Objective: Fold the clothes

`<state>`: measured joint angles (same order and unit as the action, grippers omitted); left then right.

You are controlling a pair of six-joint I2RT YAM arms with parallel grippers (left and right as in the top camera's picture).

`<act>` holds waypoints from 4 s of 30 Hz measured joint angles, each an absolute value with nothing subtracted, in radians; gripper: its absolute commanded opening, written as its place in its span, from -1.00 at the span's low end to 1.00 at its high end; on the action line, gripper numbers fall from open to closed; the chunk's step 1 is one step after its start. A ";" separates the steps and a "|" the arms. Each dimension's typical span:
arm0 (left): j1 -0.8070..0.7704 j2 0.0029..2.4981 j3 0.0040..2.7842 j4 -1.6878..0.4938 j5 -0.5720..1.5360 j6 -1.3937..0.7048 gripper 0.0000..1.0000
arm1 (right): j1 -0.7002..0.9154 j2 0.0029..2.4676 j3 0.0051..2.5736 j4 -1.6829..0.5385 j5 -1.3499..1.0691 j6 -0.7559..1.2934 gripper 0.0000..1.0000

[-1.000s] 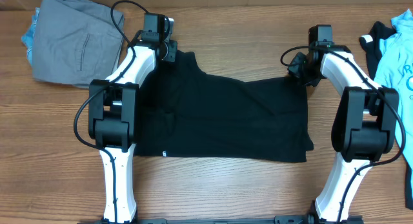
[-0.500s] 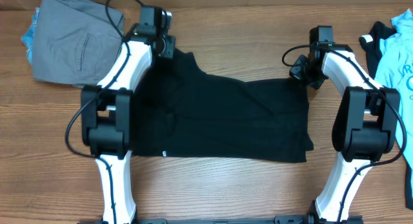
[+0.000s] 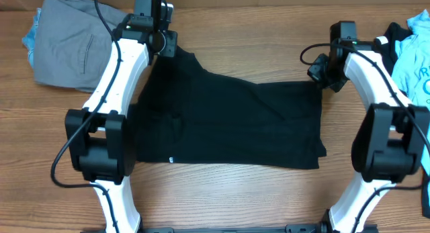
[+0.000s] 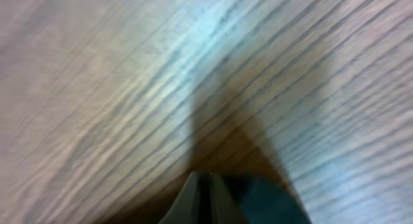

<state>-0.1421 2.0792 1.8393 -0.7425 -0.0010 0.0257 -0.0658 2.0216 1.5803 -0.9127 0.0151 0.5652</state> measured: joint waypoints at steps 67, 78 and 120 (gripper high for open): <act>-0.063 1.956 1.394 -1.348 -0.083 -0.062 -0.54 | 0.032 1.905 1.496 -1.546 0.163 0.630 -0.46; -0.028 1.956 1.394 -1.348 -0.094 -0.076 -0.92 | 0.027 1.905 1.496 -1.535 0.191 0.650 0.95; -0.249 1.955 1.479 -1.291 0.189 0.056 0.15 | 0.027 1.905 1.204 -1.152 -0.053 0.444 0.90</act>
<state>-0.2493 1.9553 1.4792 -1.2907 0.1886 0.0559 0.0269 1.9045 1.2041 -1.1519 -0.0528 0.4442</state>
